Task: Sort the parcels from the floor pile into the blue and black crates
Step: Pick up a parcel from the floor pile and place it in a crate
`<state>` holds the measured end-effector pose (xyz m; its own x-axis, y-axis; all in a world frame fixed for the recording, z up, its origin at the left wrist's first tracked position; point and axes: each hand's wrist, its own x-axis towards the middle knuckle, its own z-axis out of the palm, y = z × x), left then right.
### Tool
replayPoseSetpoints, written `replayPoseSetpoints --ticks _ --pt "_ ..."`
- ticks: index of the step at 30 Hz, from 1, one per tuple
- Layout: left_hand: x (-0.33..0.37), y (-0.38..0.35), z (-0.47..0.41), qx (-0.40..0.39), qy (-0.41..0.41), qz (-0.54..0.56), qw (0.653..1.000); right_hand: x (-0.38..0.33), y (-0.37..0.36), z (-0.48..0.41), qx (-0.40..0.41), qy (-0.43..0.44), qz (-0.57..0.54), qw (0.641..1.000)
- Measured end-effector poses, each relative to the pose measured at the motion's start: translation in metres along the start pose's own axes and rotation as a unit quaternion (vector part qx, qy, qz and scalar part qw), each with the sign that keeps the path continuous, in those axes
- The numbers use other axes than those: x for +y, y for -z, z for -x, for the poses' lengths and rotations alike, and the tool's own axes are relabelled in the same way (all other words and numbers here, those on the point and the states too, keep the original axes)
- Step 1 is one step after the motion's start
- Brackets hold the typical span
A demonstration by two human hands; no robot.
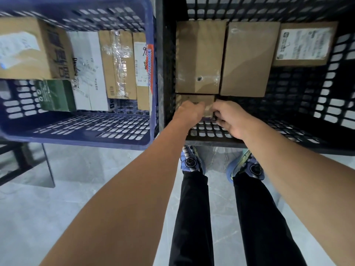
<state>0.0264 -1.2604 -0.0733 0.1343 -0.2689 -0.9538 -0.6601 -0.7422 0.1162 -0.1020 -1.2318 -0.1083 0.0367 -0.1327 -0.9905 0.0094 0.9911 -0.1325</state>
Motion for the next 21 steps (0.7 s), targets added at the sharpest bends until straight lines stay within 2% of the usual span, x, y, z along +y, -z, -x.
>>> replayPoseSetpoints --ticks 3,6,16,21 --pt "0.003 0.009 0.026 0.007 -0.026 0.029 0.999 -0.005 0.012 0.035 -0.009 0.024 -0.038 0.999" --pt "0.012 0.029 0.074 0.022 -0.071 0.117 0.99 -0.021 0.023 0.088 -0.031 0.067 -0.062 0.995" --pt "0.062 0.158 0.299 0.077 -0.165 0.33 0.926 -0.135 0.037 0.347 -0.029 0.246 -0.045 0.968" --pt "0.086 0.23 0.418 0.096 -0.252 0.342 0.9 -0.189 0.022 0.485 -0.022 0.339 -0.032 0.94"
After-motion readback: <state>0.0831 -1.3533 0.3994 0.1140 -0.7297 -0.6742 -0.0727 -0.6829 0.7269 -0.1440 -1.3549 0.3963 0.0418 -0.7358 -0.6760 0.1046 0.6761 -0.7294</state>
